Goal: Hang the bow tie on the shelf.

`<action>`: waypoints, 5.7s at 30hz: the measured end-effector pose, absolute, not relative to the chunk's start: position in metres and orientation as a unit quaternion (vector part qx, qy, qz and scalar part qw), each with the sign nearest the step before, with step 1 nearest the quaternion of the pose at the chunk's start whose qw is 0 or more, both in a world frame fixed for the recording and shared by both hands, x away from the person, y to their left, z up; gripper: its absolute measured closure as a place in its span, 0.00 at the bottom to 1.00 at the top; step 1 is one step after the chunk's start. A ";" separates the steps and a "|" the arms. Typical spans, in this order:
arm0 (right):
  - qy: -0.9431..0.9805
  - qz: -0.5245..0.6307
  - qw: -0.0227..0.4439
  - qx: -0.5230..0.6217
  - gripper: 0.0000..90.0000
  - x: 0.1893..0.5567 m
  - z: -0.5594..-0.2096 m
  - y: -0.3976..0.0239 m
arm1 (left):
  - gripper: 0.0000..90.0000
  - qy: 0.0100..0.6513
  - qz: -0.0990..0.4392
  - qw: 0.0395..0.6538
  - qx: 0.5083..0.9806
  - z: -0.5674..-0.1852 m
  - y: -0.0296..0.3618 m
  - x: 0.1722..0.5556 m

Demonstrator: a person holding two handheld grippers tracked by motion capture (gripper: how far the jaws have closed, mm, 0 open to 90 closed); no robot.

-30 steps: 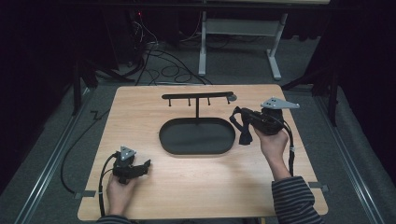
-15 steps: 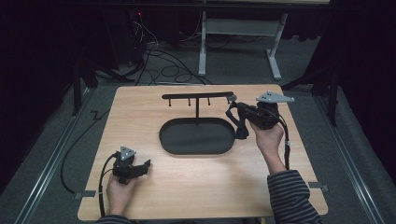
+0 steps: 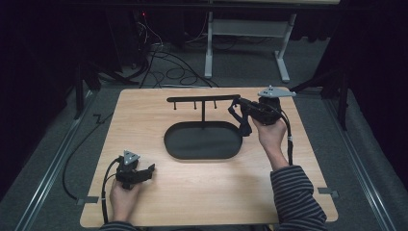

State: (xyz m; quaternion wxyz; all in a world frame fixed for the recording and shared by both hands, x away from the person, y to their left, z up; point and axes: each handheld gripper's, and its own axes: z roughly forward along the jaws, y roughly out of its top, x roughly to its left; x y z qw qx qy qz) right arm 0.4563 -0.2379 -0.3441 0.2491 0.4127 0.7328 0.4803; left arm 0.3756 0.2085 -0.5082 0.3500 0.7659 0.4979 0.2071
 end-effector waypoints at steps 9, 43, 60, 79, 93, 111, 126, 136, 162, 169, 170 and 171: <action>0.727 0.482 0.248 0.422 1.00 0.464 -0.350 -0.234 | 0.28 0.497 0.208 0.349 0.766 -0.508 0.208 0.376; 0.728 0.462 0.244 0.445 0.90 0.474 -0.359 -0.234 | 0.27 0.495 0.211 0.343 0.770 -0.508 0.207 0.375; 0.727 0.456 0.245 0.450 0.81 0.466 -0.356 -0.242 | 0.27 0.495 0.210 0.344 0.770 -0.508 0.207 0.375; 0.711 0.473 0.241 0.462 0.76 0.446 -0.347 -0.264 | 0.27 0.493 0.210 0.344 0.771 -0.508 0.207 0.375; 0.690 0.501 0.210 0.478 0.75 0.440 -0.346 -0.290 | 0.26 0.493 0.210 0.344 0.771 -0.508 0.207 0.375; 0.688 0.489 0.228 0.486 0.73 0.408 -0.345 -0.309 | 0.26 0.492 0.208 0.345 0.771 -0.508 0.207 0.374; 0.687 0.490 0.221 0.489 0.66 0.392 -0.354 -0.315 | 0.26 0.492 0.208 0.346 0.771 -0.508 0.208 0.374; 0.687 0.490 0.218 0.491 0.66 0.383 -0.362 -0.319 | 0.26 0.492 0.207 0.345 0.772 -0.508 0.208 0.374; 0.681 0.497 0.211 0.496 0.65 0.353 -0.385 -0.326 | 0.26 0.492 0.207 0.345 0.772 -0.508 0.208 0.374; 0.683 0.493 0.207 0.498 0.65 0.346 -0.392 -0.326 | 0.26 0.492 0.207 0.345 0.772 -0.508 0.208 0.374; 0.684 0.492 0.206 0.498 0.65 0.345 -0.393 -0.326 | 0.26 0.492 0.208 0.345 0.772 -0.508 0.208 0.374; 0.684 0.491 0.203 0.499 0.64 0.344 -0.394 -0.326 | 0.26 0.492 0.208 0.345 0.772 -0.508 0.208 0.374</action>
